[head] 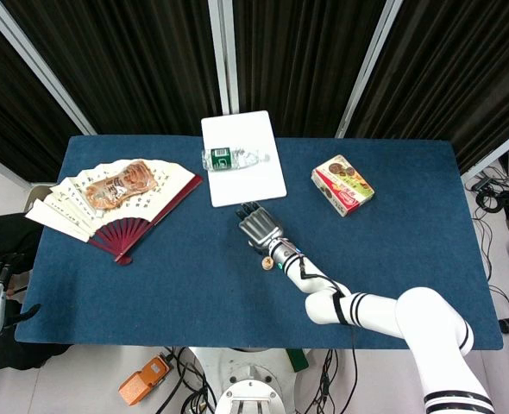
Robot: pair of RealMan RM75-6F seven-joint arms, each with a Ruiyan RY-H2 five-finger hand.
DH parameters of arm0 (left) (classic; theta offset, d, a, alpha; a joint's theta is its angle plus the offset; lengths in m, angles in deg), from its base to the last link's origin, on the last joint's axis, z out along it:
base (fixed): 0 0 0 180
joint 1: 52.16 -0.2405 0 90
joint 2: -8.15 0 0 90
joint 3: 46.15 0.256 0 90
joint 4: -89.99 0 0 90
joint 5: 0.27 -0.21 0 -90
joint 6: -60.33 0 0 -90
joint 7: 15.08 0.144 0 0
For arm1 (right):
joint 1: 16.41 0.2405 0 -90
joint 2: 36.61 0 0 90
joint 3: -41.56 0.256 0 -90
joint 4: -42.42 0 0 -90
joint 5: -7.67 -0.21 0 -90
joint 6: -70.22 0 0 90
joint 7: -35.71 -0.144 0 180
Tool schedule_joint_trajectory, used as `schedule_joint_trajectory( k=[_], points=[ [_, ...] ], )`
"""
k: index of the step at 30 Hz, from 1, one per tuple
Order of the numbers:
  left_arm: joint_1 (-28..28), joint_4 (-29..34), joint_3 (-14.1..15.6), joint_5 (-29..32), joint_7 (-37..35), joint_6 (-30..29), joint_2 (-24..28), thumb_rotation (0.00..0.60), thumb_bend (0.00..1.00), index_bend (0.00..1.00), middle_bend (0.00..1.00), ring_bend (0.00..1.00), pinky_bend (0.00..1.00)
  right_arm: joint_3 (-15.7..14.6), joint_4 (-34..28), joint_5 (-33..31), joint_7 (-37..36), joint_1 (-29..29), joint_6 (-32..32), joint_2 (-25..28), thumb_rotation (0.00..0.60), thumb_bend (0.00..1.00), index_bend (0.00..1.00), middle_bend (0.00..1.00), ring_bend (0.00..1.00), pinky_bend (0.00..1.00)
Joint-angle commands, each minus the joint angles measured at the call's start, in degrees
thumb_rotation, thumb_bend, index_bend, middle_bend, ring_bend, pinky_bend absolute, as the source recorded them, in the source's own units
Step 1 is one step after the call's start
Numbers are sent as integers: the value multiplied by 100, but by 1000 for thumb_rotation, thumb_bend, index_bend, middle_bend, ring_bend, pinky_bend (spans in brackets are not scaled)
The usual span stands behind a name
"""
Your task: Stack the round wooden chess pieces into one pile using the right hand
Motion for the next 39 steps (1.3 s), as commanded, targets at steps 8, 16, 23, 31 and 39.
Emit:
schedule_joint_trajectory(
  k=[8,16,23,31,39],
  points=[
    [12,8,-16,-13,5,-8,20,600,0,147,118,72,1,58,-377,150,-115,-89,-309,296,600,461,588,217,131,167],
    [42,32,-25,-56,8,-17,22,600,0,147,118,72,1,26,-1853,641,-265,-460,-929,1284,600,461,580,217,132,167],
    [54,52,-19,-104,15,-46,1,600,0,147,118,72,1,-335,-2767,1004,-256,-737,-1062,1818,600,461,569,216,131,168],
    [45,51,-7,-110,11,-59,-14,600,0,147,118,72,1,-551,-2790,1043,-82,-794,-1045,1732,600,462,554,216,131,167],
    [29,-9,-1,-88,-45,-49,-31,600,0,147,118,72,1,-577,-2635,1047,-20,-797,-1038,1569,600,461,537,216,131,167]
  ],
)
